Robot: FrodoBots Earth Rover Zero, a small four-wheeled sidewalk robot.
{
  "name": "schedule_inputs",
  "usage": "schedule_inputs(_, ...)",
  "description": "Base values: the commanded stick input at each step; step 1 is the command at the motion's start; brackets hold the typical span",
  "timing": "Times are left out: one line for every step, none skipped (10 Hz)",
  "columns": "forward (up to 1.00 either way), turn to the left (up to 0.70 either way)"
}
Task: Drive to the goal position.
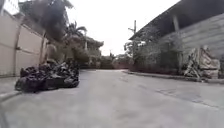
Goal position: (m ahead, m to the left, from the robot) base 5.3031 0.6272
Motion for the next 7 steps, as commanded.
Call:
schedule_inputs(0.85,0.0)
schedule_inputs(0.85,0.0)
schedule_inputs(0.85,0.0)
schedule_inputs(0.85,0.0)
schedule_inputs(0.85,0.0)
schedule_inputs(0.85,0.0)
schedule_inputs(0.85,0.0)
